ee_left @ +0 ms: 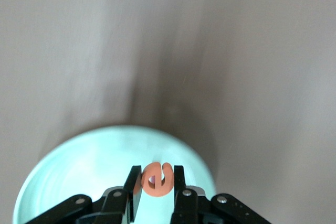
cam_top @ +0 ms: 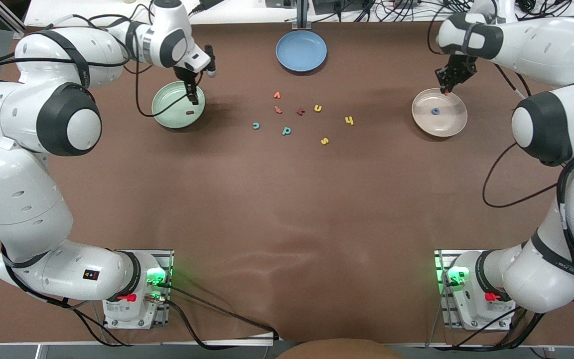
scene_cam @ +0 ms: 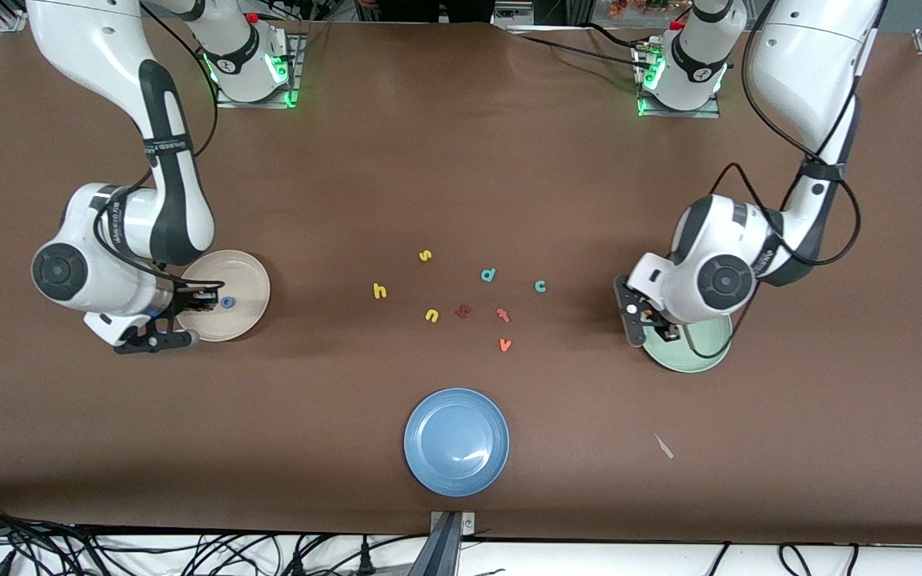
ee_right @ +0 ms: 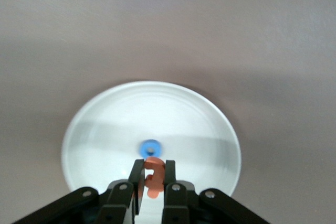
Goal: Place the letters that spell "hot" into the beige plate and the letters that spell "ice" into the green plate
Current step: 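Release the e on the green plate while the right releases onto the white plate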
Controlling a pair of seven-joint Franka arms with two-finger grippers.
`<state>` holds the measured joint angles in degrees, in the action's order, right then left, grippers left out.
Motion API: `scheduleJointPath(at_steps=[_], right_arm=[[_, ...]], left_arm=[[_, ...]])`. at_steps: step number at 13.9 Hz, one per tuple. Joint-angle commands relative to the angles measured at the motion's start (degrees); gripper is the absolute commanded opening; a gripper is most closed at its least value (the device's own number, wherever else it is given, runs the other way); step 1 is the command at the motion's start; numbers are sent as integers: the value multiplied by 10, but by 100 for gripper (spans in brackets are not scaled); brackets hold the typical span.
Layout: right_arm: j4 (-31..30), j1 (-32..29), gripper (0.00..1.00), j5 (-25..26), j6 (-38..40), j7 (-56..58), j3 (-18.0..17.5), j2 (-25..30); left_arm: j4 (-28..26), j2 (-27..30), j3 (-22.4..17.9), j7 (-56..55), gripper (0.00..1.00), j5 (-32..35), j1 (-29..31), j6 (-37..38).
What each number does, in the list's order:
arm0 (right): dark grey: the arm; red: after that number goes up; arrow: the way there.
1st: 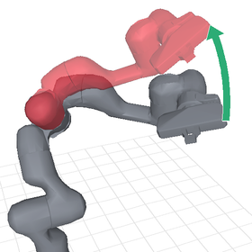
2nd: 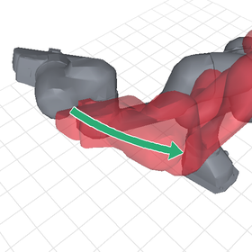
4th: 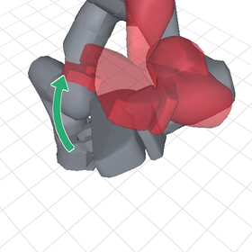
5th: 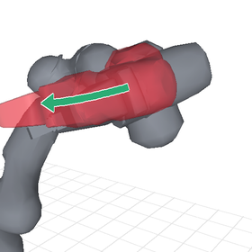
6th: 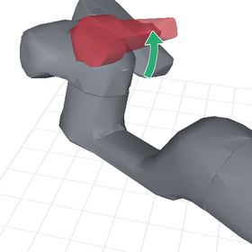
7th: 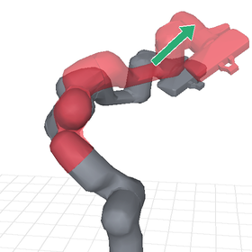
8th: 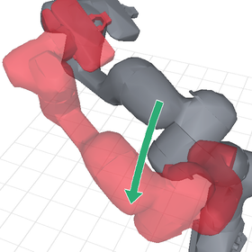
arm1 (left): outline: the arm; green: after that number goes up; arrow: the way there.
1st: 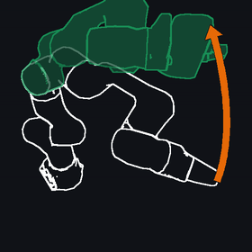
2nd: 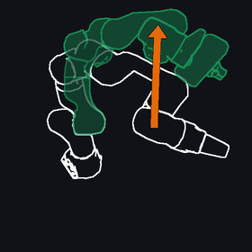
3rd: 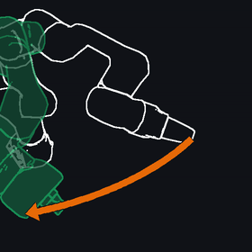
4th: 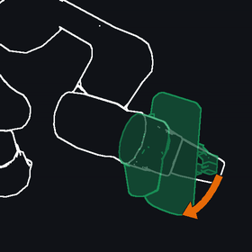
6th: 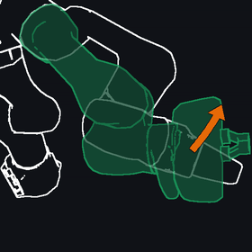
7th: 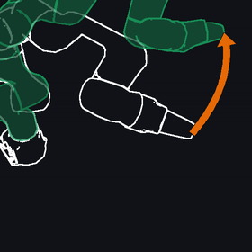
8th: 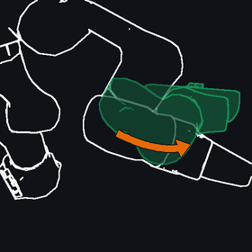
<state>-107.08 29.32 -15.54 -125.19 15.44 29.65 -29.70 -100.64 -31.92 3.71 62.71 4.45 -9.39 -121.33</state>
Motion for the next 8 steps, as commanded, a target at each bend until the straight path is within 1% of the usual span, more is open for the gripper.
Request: scheduleJointPath(at_steps=[1, 2, 3, 4, 5, 6, 7, 8], right_arm=[[-117, 12, 5, -7, -121, 13, -6, 38], [-117, 13, 58, -15, -118, 7, -8, 39], [-100, 15, 100, -19, -96, 1, -17, 43], [-69, 19, 100, -19, -42, -30, -26, 44], [-34, 27, 100, -18, 18, -89, -30, 42], [-6, 43, 100, -17, 51, -135, -31, 39], [7, 67, 100, -18, 54, -168, -32, 35], [14, 86, 100, -18, 50, -208, -32, 28]], left_arm=[[-13, 12, -13, 50, 6, 10, 13, -2], [-13, 9, -13, 64, 7, 10, 21, -2], [-14, 3, -13, 78, 7, 9, 25, -9], [-19, 1, -14, 90, 7, 9, 31, -15], [-24, 1, -14, 97, 7, 9, 34, -21], [-31, -2, -16, 103, 8, 9, 37, -23], [-35, -3, -19, 104, 8, 10, 39, -29], [-51, -3, -20, 104, 9, 10, 40, -48]])
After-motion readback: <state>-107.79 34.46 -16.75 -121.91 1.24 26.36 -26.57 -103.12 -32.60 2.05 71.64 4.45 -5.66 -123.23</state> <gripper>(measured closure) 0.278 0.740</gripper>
